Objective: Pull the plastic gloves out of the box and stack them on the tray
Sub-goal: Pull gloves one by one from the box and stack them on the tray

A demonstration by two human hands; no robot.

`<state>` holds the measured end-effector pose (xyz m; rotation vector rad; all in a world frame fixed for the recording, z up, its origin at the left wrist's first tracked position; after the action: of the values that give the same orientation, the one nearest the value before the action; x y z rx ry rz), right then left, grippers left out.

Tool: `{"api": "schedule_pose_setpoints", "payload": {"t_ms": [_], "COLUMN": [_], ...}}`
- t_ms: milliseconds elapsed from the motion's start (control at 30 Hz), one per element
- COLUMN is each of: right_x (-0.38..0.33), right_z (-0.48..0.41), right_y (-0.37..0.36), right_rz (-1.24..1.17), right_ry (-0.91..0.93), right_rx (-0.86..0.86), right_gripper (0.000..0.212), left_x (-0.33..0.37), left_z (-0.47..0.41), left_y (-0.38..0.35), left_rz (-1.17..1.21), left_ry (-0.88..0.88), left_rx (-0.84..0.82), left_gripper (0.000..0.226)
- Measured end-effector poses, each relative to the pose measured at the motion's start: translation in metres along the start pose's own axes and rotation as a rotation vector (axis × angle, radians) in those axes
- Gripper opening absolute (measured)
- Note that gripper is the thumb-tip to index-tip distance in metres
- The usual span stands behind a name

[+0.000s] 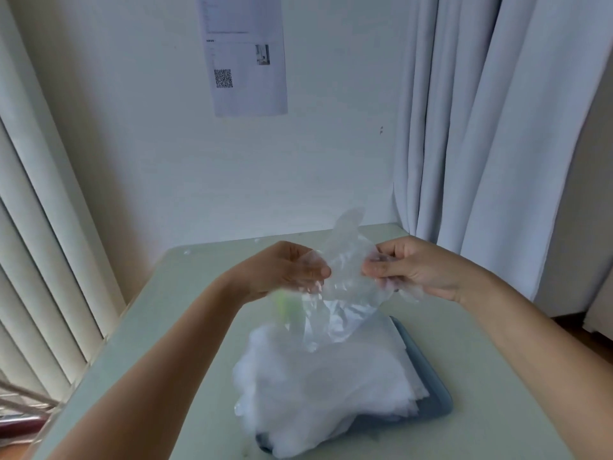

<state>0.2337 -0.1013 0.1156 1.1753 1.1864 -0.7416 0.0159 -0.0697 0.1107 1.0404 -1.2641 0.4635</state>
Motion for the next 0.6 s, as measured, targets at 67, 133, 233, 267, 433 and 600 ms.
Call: {"api": "schedule_pose_setpoints", "payload": {"t_ms": [67, 133, 233, 267, 433, 600], "right_x": [0.003, 0.008, 0.0, -0.005, -0.011, -0.016], "right_z": [0.001, -0.002, 0.007, 0.014, 0.04, 0.035], "right_y": [0.001, 0.002, -0.006, -0.014, -0.075, -0.078], "right_rz": [0.063, 0.176, 0.276, 0.278, 0.788, 0.563], "right_ry": [-0.048, -0.071, 0.185, 0.293, 0.533, 0.582], "right_rx": [0.047, 0.205, 0.424, 0.377, 0.267, 0.657], "right_gripper": [0.021, 0.043, 0.079, 0.087, 0.12, 0.046], "left_x": [0.0, 0.005, 0.013, 0.015, 0.021, 0.03], "left_z": [0.003, 0.004, 0.004, 0.004, 0.008, 0.021], "left_y": [-0.001, -0.003, -0.006, -0.006, -0.009, -0.019], "left_rz": [-0.024, 0.021, 0.231, 0.313, 0.58, 0.637], "left_ry": [0.034, 0.085, 0.166, 0.19, 0.243, 0.255], "left_rx": [0.024, 0.104, 0.177, 0.163, 0.193, 0.235], "left_gripper": [0.018, 0.026, 0.032, 0.029, 0.019, 0.019]}}
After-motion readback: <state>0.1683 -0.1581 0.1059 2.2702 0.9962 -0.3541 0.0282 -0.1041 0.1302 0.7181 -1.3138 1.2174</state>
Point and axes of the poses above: each hand's wrist, its own z-axis away from the middle knuckle, its own y-axis out of the back of the hand, x = y × z, the point moved 2 cm from there along -z, towards the middle knuckle, and after that the axes turned 4 degrees about x, right-handed, at the moved point
